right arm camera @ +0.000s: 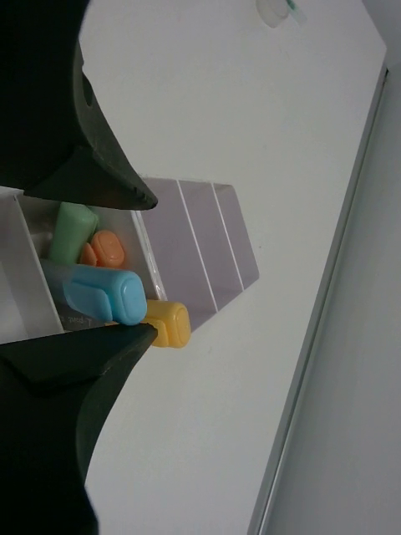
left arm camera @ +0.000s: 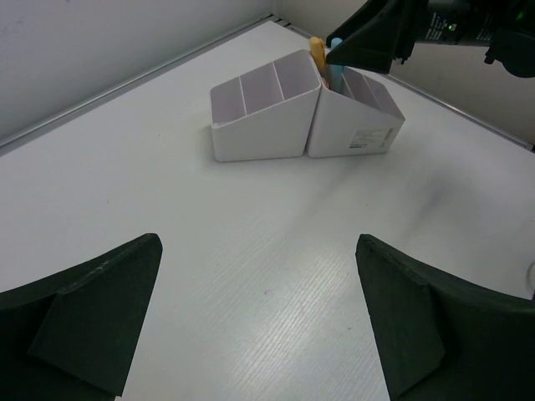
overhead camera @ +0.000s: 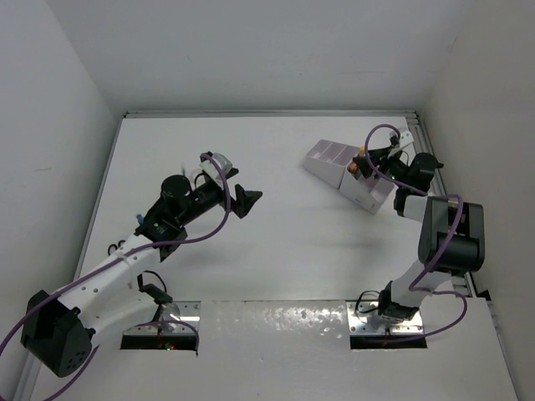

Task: Sort the stationery into containers
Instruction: Place the pen in the storage box, then pick up the stationery from the center of the board, then place the stationery in the storage box.

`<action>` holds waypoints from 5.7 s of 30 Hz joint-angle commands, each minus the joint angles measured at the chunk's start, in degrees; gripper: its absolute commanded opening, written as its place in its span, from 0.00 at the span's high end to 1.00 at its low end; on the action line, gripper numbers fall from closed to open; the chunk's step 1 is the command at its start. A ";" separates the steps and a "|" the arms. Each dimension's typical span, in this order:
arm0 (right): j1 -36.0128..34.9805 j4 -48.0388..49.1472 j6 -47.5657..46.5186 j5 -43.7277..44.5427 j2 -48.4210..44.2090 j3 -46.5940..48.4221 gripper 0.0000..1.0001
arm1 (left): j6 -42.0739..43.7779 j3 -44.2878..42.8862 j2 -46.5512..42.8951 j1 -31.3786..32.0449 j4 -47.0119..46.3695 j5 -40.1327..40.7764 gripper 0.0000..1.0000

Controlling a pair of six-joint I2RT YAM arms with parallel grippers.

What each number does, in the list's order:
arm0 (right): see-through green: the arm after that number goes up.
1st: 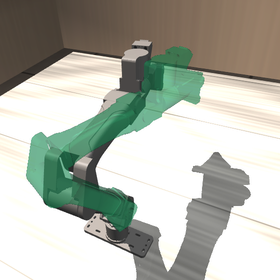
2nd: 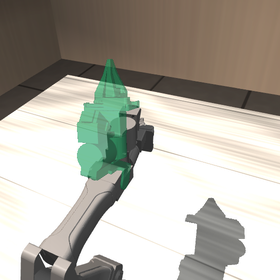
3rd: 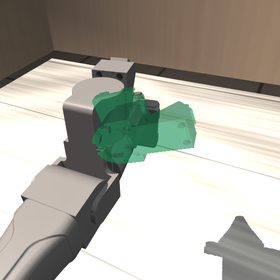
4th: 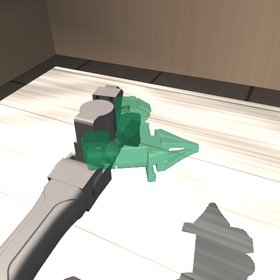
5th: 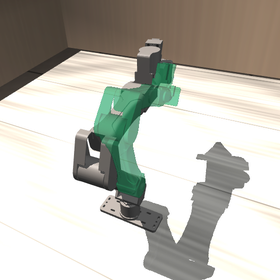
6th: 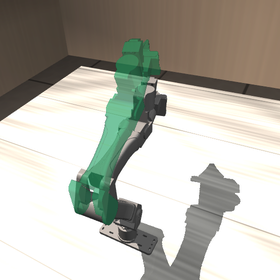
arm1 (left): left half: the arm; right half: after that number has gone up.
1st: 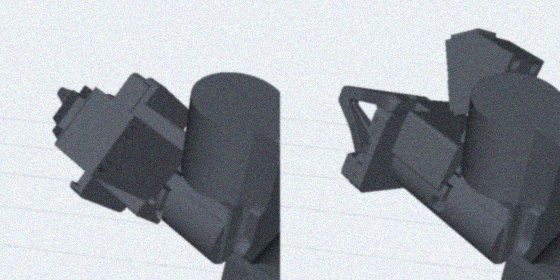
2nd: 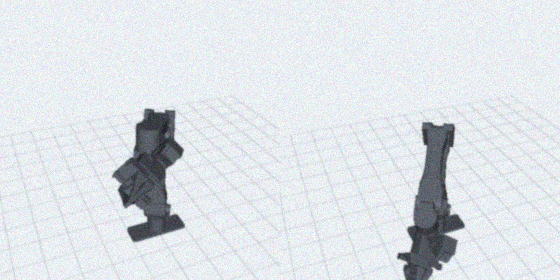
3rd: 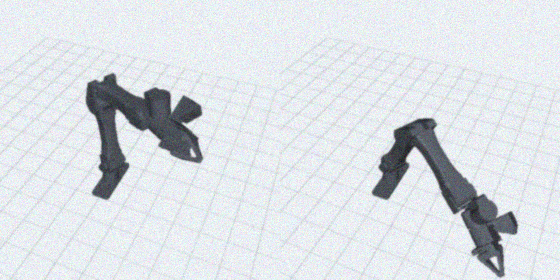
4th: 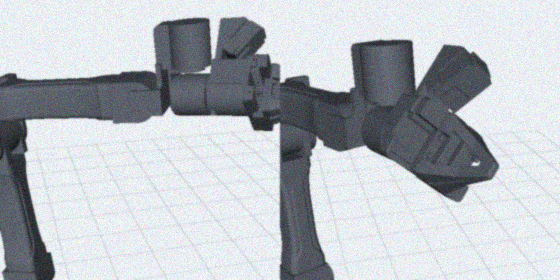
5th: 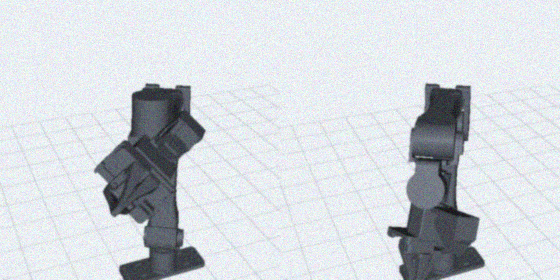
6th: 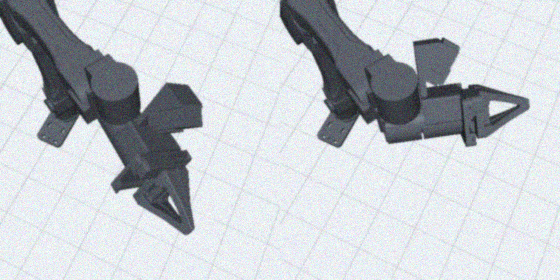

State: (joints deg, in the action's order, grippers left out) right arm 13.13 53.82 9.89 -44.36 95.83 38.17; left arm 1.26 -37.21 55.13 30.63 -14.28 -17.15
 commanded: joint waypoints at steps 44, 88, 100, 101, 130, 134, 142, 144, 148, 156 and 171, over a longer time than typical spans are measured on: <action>-46.96 -67.79 7.25 57.72 -26.40 14.64 0.43 | -5.56 -34.15 30.55 -12.87 54.63 24.88 0.75; -55.49 -77.29 3.21 63.78 -10.58 27.66 0.42 | 3.22 -42.86 59.82 -27.73 34.24 20.83 0.78; -54.96 -78.52 3.03 69.05 -15.75 25.99 0.42 | 2.61 -44.08 59.13 -26.33 31.86 14.89 1.00; -54.61 -78.43 3.90 69.23 -16.46 25.38 0.42 | 2.70 -45.13 58.51 -26.06 31.95 13.90 1.00; -49.07 -93.45 26.40 85.66 -58.65 7.62 0.46 | 7.61 -90.32 84.35 6.72 20.53 27.15 1.00; -49.16 -94.60 27.37 85.93 -59.27 8.32 0.46 | 7.80 -89.62 85.49 7.77 19.30 27.87 1.00; -49.16 -96.36 27.81 85.84 -59.53 8.58 0.46 | 9.99 -89.96 87.16 10.23 15.78 29.54 1.00; -49.07 -96.62 28.16 86.10 -59.80 8.50 0.46 | 10.52 -89.88 87.95 10.94 15.51 30.67 1.00; -49.16 -97.59 28.52 86.46 -61.29 8.41 0.46 | 11.31 -89.70 89.09 11.82 15.43 32.87 1.00; -49.07 -99.79 29.75 86.90 -63.14 8.41 0.47 | 11.40 -91.37 91.82 12.35 13.14 37.89 1.00; -49.07 -99.61 27.82 86.46 -62.70 9.02 0.45 | 10.52 -90.58 91.73 12.52 14.11 35.52 0.67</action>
State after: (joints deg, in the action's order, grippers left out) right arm -36.12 -46.54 38.65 41.41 32.80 45.54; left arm 12.53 -126.34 147.13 42.78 0.78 20.23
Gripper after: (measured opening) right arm 0.546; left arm 0.313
